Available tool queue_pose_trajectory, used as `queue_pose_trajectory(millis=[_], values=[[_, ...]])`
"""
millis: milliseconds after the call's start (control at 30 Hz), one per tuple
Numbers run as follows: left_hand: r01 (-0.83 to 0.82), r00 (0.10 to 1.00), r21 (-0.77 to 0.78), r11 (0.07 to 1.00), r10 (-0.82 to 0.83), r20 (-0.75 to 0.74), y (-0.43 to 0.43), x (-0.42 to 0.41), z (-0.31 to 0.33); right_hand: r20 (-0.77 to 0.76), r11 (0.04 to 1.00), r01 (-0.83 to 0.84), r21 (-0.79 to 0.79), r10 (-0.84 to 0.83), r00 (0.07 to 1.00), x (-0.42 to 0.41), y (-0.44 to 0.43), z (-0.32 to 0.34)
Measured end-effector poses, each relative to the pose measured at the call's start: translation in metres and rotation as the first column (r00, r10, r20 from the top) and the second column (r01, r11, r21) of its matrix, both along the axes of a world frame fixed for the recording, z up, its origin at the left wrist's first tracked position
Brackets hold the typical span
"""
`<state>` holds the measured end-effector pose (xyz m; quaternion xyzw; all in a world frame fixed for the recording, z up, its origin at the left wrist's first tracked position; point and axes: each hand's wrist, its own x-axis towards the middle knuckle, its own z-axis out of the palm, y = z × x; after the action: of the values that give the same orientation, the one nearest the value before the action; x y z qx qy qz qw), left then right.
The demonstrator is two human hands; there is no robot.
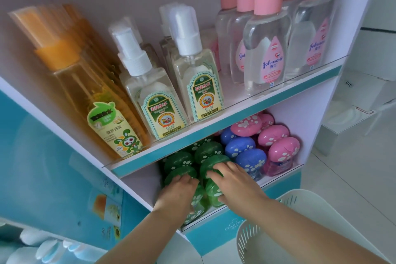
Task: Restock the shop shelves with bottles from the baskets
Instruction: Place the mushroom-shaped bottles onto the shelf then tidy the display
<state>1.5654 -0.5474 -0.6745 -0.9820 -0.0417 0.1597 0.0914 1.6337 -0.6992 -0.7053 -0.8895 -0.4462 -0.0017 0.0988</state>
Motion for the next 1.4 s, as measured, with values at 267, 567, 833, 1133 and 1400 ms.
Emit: queue_pose_trajectory(millis=[267, 567, 833, 1133, 1400], values=[[0.086, 0.993, 0.02, 0.996, -0.088, 0.079, -0.02, -0.011, 0.054, 0.016, 0.999, 0.036, -0.002, -0.036, 0.999, -0.005, -0.025, 0.048], [0.19, 0.95, 0.044, 0.981, -0.195, 0.242, -0.039, -0.058, 0.14, 0.017, 0.992, 0.126, 0.024, -0.126, 0.992, -0.048, -0.051, 0.132], [0.209, 0.826, 0.03, 0.978, -0.192, 0.53, -0.03, -0.117, 0.222, 0.108, 0.981, 0.152, 0.123, -0.165, 0.98, -0.095, -0.066, 0.227], [0.147, 0.739, -0.089, 0.985, -0.05, 0.672, -0.001, -0.161, 0.272, 0.113, 0.964, 0.169, 0.206, -0.195, 0.974, -0.137, -0.064, 0.287], [-0.056, 0.735, -0.149, 0.987, 0.141, 0.663, 0.053, -0.233, 0.28, 0.127, 0.986, 0.073, 0.149, -0.093, 0.988, -0.168, -0.008, 0.306]])
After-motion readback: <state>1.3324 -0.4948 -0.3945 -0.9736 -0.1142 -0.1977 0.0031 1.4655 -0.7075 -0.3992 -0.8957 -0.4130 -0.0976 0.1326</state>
